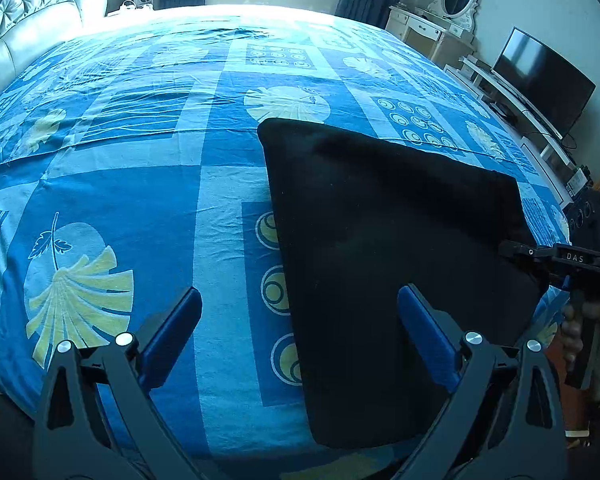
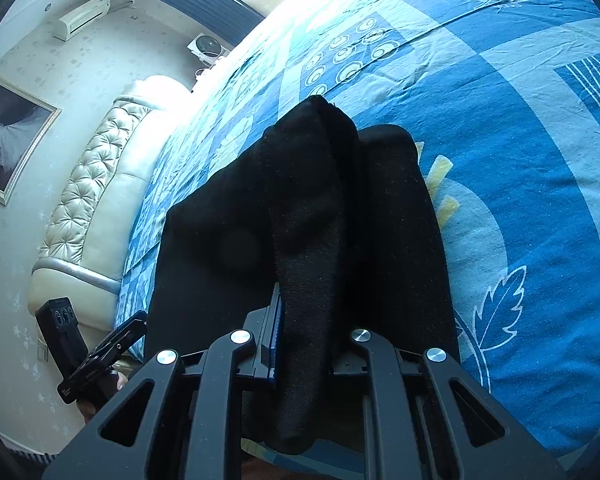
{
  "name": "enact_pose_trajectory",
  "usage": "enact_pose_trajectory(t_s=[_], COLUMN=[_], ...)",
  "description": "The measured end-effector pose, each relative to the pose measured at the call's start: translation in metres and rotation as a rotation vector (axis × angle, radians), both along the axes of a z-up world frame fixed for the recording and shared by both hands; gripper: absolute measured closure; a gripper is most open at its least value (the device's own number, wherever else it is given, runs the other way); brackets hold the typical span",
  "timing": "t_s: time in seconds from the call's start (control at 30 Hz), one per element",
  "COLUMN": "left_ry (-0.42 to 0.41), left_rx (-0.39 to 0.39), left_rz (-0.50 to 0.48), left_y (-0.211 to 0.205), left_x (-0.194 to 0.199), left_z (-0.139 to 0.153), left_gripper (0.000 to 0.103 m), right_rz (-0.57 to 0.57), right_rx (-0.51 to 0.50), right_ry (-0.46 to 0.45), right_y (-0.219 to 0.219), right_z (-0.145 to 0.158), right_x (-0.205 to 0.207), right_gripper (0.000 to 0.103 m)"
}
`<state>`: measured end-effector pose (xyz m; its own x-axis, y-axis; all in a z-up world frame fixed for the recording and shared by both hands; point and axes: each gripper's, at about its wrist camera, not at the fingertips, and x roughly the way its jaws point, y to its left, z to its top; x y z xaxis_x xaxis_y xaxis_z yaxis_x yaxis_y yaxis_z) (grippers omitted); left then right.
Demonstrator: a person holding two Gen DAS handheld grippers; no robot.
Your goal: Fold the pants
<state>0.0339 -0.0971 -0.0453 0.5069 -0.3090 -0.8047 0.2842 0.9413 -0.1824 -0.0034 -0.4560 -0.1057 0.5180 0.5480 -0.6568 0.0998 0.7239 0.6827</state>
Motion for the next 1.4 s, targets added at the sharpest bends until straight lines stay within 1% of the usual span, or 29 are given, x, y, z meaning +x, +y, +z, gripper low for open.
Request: enact_pose_trajectory(t_s=[0.17, 0.27, 0.3, 0.37, 0.4, 0.43, 0.53, 0.67, 0.87, 0.97, 1.03, 1.07, 1.13, 1.17, 1.3, 1.4], left_ry=[0.016, 0.059, 0.077, 0.117, 0.143, 0.171, 0.249, 0.322, 0.345, 0.371, 0.38, 0.377, 0.374, 0.377, 0.374, 0.355], left_rx=[-0.007, -0.04, -0.061, -0.117, -0.149, -0.183, -0.276, -0.353, -0.448, -0.488, -0.497, -0.496, -0.495, -0.498, -0.494, -0.486], left_rz=[-0.009, -0.014, -0.016, -0.026, -0.032, -0.034, -0.043, -0.076, -0.115, -0.118, -0.109, -0.108, -0.114, -0.119, -0.128, -0.131], left_y=[0.001, 0.009, 0.013, 0.024, 0.03, 0.036, 0.049, 0.055, 0.047, 0.04, 0.036, 0.033, 0.028, 0.026, 0.015, 0.007], left_x=[0.001, 0.008, 0.01, 0.015, 0.017, 0.02, 0.024, 0.024, 0.022, 0.022, 0.021, 0.021, 0.02, 0.021, 0.018, 0.016], left_z=[-0.001, -0.003, -0.003, -0.005, -0.008, -0.011, -0.024, -0.044, -0.049, -0.054, -0.057, -0.058, -0.057, -0.057, -0.059, -0.057], left_gripper=[0.005, 0.005, 0.005, 0.005, 0.005, 0.005, 0.005, 0.005, 0.005, 0.005, 0.005, 0.005, 0.005, 0.005, 0.005, 0.005], right_rz=[-0.02, -0.043, -0.053, -0.057, -0.05, -0.039, -0.003, -0.004, -0.063, -0.086, -0.088, -0.093, -0.096, -0.093, -0.059, -0.005], right_rx=[0.011, 0.025, 0.023, 0.035, 0.052, 0.067, 0.059, 0.07, 0.105, 0.121, 0.177, 0.226, 0.314, 0.331, 0.318, 0.262], right_ry=[0.004, 0.007, 0.005, -0.011, -0.017, -0.022, -0.022, -0.037, -0.053, -0.011, 0.004, 0.005, -0.005, -0.012, -0.029, -0.033], right_y=[-0.007, -0.018, -0.022, -0.031, -0.034, -0.036, -0.032, -0.031, -0.043, -0.05, -0.053, -0.054, -0.053, -0.052, -0.042, -0.024], right_z=[0.003, 0.008, 0.011, 0.017, 0.018, 0.019, 0.02, 0.017, 0.014, 0.001, -0.009, -0.015, -0.023, -0.025, -0.025, -0.02], right_x=[-0.005, -0.013, -0.017, -0.024, -0.027, -0.029, -0.032, -0.032, -0.037, -0.041, -0.043, -0.043, -0.043, -0.042, -0.037, -0.034], right_gripper=[0.084, 0.072, 0.067, 0.051, 0.038, 0.029, 0.026, 0.024, 0.024, 0.023, 0.023, 0.023, 0.023, 0.022, 0.019, 0.019])
